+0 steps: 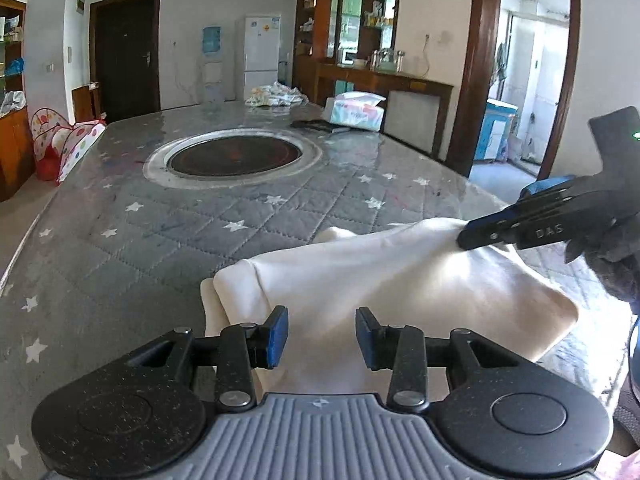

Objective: Fold clothes

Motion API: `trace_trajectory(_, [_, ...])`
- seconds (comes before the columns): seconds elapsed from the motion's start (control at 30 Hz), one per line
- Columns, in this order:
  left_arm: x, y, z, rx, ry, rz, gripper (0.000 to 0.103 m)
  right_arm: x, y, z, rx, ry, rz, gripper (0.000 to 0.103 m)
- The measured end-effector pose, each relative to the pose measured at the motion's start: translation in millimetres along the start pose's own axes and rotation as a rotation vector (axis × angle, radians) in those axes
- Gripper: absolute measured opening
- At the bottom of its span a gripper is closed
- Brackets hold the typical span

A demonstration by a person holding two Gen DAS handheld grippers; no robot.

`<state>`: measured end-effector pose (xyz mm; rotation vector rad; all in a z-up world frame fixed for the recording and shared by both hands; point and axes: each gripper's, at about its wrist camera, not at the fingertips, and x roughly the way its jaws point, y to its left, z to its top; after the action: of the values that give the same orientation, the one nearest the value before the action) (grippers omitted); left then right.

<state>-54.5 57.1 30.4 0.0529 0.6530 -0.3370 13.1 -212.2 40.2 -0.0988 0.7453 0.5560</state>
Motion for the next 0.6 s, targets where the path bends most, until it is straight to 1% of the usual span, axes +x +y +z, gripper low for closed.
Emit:
trace_trajectory(0.03, [2, 0, 1, -0.001, 0.008, 0.004, 0.04, -2, -7, -2, 0.02, -0.007, -0.006, 0.021])
trace_trajectory(0.1, [3, 0, 3, -0.003, 0.015, 0.008, 0.04, -9, -5, 1, 0.01, -0.046, -0.01, 0.021])
trace_trajectory(0.3, [13, -3, 4, 0.015, 0.032, 0.011, 0.042, 8, -12, -8, 0.002, -0.005, -0.021, 0.021])
trace_trajectory(0.37, [14, -3, 4, 0.021, 0.036, 0.017, 0.042, 2, -12, -6, 0.016, -0.017, -0.021, 0.021])
trace_trajectory(0.43, [13, -4, 3, 0.028, 0.036, 0.019, 0.042, -13, -7, -4, -0.013, -0.049, -0.014, 0.021])
trace_trajectory(0.6, [13, -3, 1, 0.038, 0.037, 0.038, 0.042, -37, 15, -16, -0.122, -0.031, 0.033, 0.02])
